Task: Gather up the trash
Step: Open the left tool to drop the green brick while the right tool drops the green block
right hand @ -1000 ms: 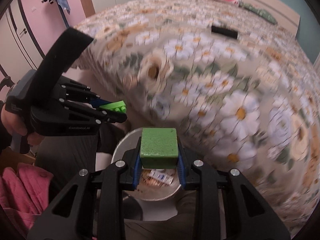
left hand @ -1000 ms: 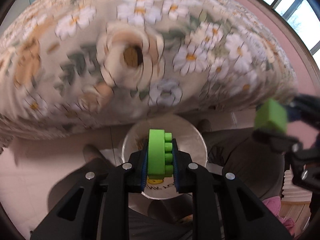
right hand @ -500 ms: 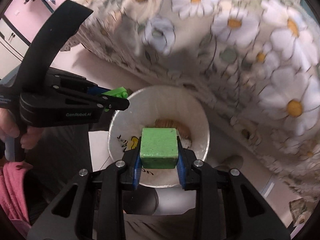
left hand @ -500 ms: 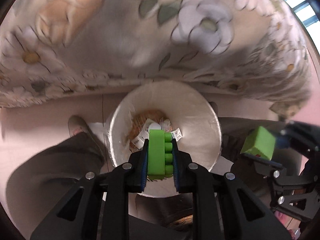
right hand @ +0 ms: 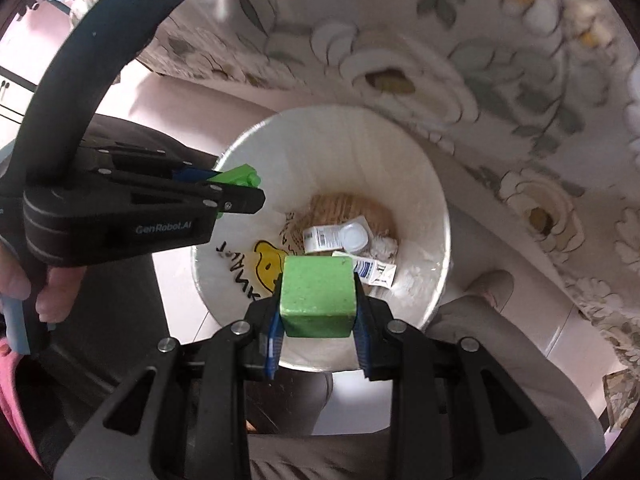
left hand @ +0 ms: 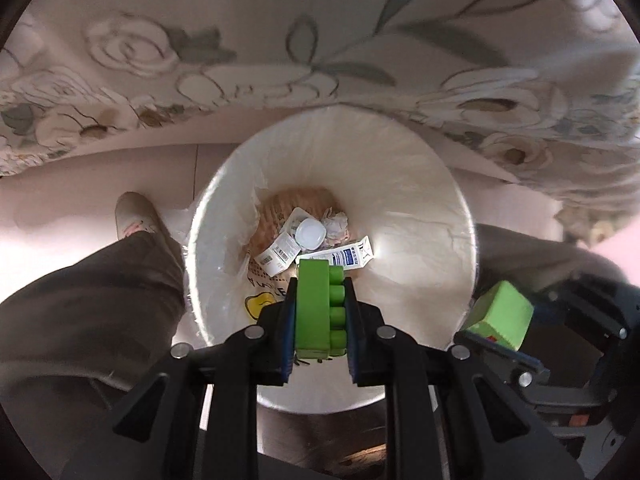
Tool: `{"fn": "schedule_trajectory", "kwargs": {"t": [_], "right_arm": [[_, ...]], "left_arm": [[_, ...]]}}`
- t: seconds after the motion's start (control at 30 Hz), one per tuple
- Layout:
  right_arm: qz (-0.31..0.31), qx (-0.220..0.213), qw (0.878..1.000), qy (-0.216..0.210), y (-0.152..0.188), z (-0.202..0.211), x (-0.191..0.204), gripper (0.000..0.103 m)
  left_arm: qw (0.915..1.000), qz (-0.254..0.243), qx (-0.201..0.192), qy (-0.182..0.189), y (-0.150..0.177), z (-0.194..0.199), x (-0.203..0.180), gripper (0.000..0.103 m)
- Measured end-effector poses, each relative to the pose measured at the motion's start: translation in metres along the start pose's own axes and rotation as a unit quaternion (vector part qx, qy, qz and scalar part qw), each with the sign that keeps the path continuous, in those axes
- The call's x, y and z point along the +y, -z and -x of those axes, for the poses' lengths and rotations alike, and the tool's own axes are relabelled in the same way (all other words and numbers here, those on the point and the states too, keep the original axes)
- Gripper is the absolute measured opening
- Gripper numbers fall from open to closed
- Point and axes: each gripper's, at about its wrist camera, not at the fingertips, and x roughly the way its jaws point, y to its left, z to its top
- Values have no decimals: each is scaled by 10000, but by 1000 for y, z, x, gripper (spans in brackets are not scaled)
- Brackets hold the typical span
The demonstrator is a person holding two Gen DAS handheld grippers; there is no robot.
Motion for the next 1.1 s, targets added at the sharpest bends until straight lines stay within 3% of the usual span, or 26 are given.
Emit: {"fn": "schedule_trajectory", "kwargs": {"t": [0.53,0.93,1.1], "right_arm": [[-392,846,9956,25,-8,-71,-13,31],[-554,1197,9913,49,-9,-105,-18,31],[-503,1195,9915,90,-9,-108,-16,38]], "left_arm": [[9988,23,486,-91,-8,-47,-2,23],[9971,122,744,-109,-12,-69,0,23],[9966,240,786,-70,-12,-69,4,43]]}}
